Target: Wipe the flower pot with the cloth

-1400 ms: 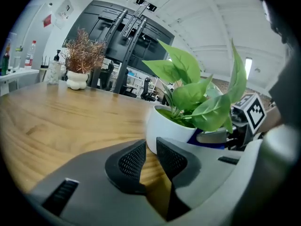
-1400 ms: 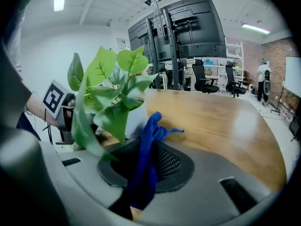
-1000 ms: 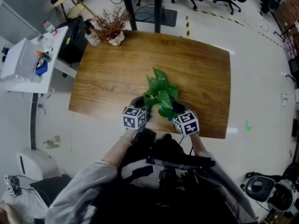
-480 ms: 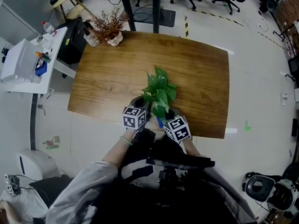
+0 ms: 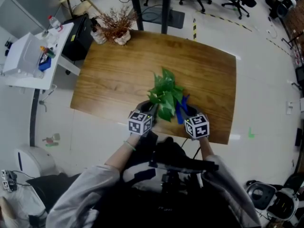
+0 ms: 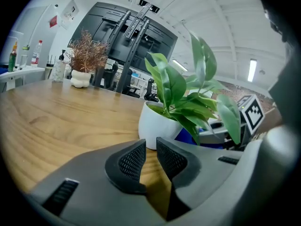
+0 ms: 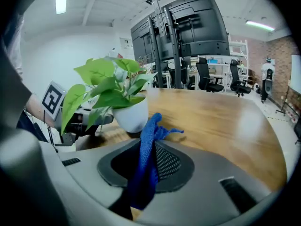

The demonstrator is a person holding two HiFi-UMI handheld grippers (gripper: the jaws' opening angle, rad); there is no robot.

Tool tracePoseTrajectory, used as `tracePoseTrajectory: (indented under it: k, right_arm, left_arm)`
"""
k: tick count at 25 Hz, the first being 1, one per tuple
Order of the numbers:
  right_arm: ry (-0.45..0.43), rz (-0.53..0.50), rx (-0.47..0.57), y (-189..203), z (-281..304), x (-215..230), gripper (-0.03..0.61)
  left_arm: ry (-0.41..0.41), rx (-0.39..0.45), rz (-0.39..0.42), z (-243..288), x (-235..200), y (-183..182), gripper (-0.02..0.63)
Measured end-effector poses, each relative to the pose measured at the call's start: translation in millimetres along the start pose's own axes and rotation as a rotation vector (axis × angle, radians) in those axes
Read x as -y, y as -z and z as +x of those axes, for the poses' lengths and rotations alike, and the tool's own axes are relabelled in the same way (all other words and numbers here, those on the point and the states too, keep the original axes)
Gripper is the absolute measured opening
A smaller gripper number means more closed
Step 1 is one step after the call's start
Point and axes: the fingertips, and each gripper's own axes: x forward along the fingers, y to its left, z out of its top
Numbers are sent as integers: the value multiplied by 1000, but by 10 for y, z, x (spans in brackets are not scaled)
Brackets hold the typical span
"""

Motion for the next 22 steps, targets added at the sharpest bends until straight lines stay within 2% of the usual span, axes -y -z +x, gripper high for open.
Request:
tracePoseTrajectory:
  k: [4,9,14,22]
  right_arm:
    - [-8,-73,26,-298,173,122,89]
    - [-76,-150,14,-454,326,-52,89]
    - [-99,-123,16,-347,255,-271,89]
    - [-150,-89,4,-106,182,-676,89]
  left_arm:
    - [-3,5,-24,6,-8,-11,61]
    - [-28,18,-57,-18,-114,-58,61]
    - [-53,27,-83,-21,-229,-94,61]
    - [-49,30,-69,19,-278,-114,61]
